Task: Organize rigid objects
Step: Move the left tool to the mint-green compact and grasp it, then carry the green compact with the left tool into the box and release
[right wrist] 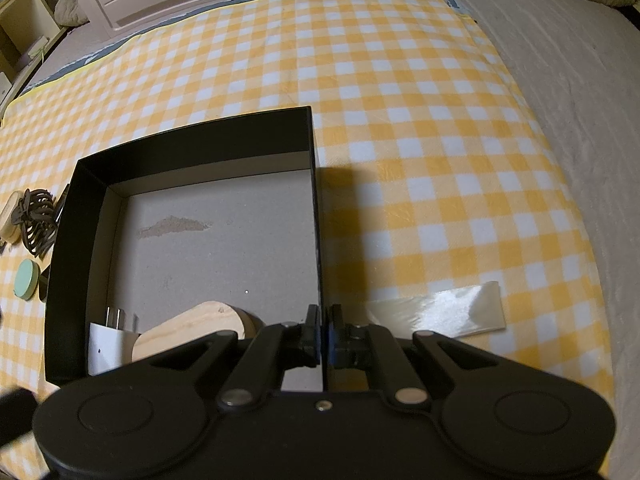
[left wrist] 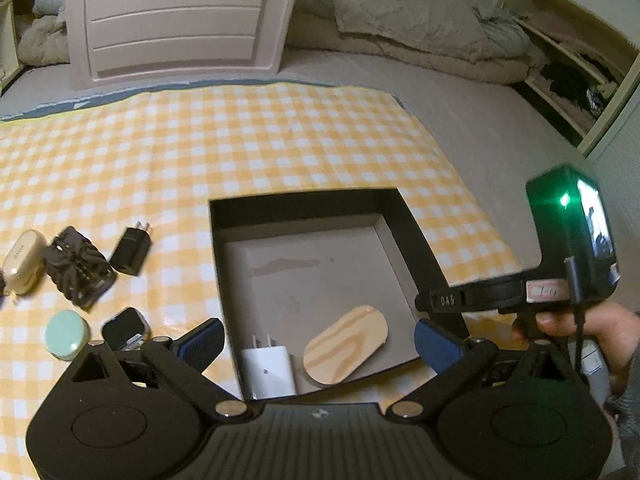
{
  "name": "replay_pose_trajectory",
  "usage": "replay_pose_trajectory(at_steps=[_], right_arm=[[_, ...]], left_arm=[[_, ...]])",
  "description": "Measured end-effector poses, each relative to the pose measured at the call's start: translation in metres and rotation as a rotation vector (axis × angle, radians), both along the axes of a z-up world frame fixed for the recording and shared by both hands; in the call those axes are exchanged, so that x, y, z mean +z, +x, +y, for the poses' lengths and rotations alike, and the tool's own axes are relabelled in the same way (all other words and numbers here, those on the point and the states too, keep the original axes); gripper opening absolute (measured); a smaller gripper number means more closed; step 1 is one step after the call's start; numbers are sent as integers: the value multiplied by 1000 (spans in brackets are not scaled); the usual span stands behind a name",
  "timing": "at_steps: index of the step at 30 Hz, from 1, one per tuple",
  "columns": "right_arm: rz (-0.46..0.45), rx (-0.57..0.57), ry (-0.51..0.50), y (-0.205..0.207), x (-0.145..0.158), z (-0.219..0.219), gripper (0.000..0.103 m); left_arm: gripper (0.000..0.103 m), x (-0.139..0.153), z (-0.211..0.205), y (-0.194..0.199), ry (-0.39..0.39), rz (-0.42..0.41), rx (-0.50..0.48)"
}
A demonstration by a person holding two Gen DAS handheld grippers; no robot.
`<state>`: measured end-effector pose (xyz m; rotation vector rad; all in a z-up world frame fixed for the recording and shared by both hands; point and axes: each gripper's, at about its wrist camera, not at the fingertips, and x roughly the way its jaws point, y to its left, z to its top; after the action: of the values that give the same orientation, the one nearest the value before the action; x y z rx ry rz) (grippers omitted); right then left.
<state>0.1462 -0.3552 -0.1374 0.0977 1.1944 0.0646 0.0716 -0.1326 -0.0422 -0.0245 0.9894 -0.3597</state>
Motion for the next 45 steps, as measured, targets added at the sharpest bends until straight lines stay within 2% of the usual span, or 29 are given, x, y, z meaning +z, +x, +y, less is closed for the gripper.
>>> replay_pose_trajectory(at_steps=[5, 13, 19, 21, 24, 30, 37, 42, 45], right_arm=[[2, -2, 2, -1, 0, 0, 4], [2, -1, 2, -1, 0, 0, 4], [2, -1, 3, -1, 0, 0, 4], [2, -1, 2, -1, 0, 0, 4], [2, -2, 2, -1, 0, 0, 4], [2, -2, 3, -1, 0, 1, 4], [2, -1, 3, -2, 0, 1, 4], [3, -1, 2, -2, 1, 1, 4], [3, -1, 2, -2, 1, 2, 4]], left_arm=[[100, 14, 28, 9, -12, -41, 61], [100, 22, 96, 38, 13, -99, 274], [100, 18, 146, 56, 84, -138, 376], [97, 11, 158, 62, 103, -117, 377], [86, -7, 171, 73, 135, -38, 358], [73, -50, 168, 80, 219, 114, 250], [68, -88, 157, 82, 307, 187, 188], [51, -101, 160, 89, 316, 208, 198], [51, -101, 162, 89, 311, 205, 203]])
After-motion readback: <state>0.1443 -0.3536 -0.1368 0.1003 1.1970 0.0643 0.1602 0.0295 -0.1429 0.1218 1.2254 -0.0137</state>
